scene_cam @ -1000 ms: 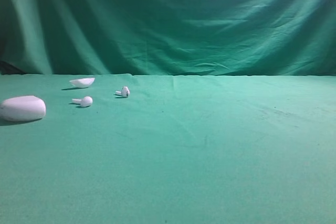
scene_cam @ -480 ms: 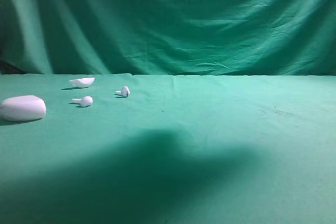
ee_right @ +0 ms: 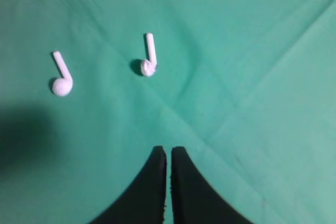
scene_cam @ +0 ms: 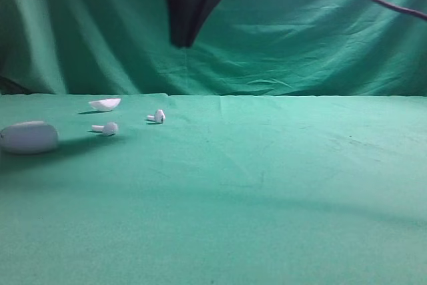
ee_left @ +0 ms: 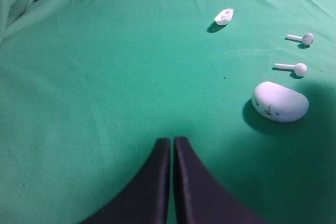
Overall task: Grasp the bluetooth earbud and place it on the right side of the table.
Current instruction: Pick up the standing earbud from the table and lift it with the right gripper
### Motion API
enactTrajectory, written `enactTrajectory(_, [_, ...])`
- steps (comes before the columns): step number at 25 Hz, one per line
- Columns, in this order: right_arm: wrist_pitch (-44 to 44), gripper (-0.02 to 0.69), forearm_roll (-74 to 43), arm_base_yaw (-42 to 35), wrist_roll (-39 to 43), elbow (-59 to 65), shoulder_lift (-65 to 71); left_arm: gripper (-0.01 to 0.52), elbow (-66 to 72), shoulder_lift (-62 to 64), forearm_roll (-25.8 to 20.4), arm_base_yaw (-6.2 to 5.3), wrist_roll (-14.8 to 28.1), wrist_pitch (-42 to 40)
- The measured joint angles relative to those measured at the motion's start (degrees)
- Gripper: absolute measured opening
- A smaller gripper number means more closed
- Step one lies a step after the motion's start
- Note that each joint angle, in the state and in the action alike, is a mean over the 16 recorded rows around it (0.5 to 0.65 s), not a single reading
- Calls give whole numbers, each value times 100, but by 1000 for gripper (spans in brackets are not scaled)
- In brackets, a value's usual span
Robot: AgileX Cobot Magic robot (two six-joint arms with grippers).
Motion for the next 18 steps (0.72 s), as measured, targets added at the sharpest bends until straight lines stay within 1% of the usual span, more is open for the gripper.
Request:
enactTrajectory(6, [318,197,-180,259,197,-1208,1081,0,0,0,0,0,0,0])
enactTrajectory(12, [331,330,-272,356,536,-1796,1765,0,0,0,0,0,0,0])
enactTrajectory(15, [287,368,-305,363,721,-1877,1950,0,0,0,0,0,0,0])
enactTrajectory(18, [235,380,-313,359,865,-1901,2067,0,0,0,0,0,0,0])
